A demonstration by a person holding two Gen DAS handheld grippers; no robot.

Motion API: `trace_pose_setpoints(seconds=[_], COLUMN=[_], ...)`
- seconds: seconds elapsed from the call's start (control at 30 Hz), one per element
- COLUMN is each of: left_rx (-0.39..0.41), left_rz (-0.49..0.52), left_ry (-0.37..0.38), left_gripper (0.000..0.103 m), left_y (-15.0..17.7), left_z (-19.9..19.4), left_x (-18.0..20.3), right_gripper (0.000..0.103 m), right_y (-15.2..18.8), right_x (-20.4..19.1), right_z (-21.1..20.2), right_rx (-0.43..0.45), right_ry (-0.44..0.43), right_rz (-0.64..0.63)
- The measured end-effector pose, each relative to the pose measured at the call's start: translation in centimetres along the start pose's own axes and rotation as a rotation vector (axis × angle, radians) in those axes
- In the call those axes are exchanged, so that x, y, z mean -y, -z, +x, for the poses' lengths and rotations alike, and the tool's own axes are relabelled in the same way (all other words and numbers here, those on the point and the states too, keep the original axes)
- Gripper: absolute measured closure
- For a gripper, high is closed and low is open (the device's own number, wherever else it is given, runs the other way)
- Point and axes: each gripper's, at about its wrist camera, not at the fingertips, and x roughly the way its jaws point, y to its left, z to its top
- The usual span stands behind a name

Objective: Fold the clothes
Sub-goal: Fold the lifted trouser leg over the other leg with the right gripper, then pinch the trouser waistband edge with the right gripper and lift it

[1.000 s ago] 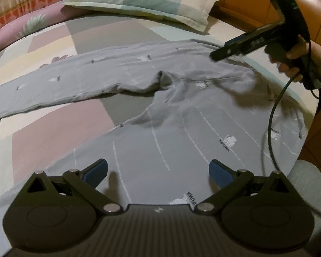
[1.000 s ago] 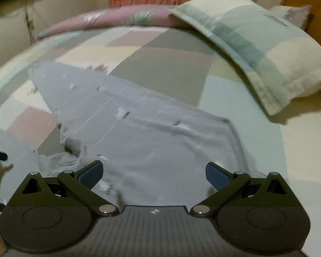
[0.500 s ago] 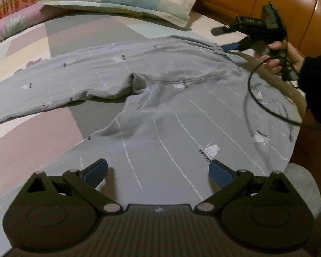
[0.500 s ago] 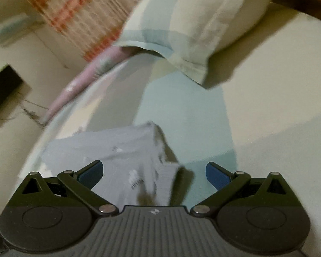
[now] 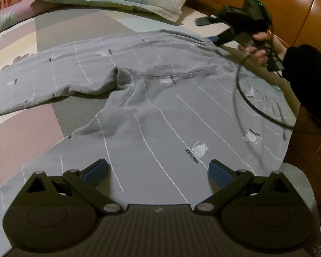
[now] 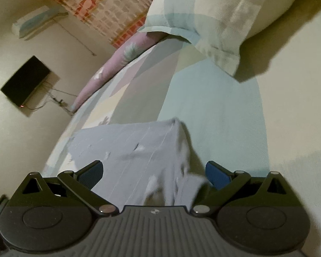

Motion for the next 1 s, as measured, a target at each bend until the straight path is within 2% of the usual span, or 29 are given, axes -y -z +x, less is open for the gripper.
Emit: trace_pose_setpoints(seconds=[0.17, 0.23, 0.4, 0.57, 0.63, 0.8, 1.0], left_rx=[0.006, 0.009, 0.009, 0.010, 0.011, 0.020, 0.024], left_rz=[-0.004, -0.008, -0.006, -0.010, -0.012, -0.017, -0.013], left_ry=[0.002, 0.002, 0.000, 0.000, 0.002, 0.017, 0.011], left_gripper=[0.003, 0.003, 0.003, 0.003, 0.003, 0.003, 0.003], left_y=[0.0, 0.0, -0.1, -0.2, -0.2, -0.1, -0.1], left_z=[0.2, 0.3, 0.5, 0.6, 0.6, 0.6, 0.7], left_x=[-0.1, -0.1, -0.1, -0.1, -0.1, -0.5, -0.4], right_gripper=[0.000, 0.000, 0.000, 0.000, 0.000, 0.000, 0.000], right_y=[1.5, 1.7, 0.8, 0.2, 0.5, 2.5, 1.1], right_x=[-0.1, -0.5, -0.3, -0.4, -0.7, -1.2, -0.8], right_z=[-1.4, -1.3, 0.0, 1.1, 0.9, -0.7, 0.8], right_rx=[-0.032, -0.036, -0.023, -0.012, -0.028, -0.098, -0.061], right_ry=[-0.061, -0.057, -0.085, -0.068, -0.068, -0.150, -0.156], right_rz=[0.007, -0.012, 0.003, 0.008, 0.006, -0.007, 0.029])
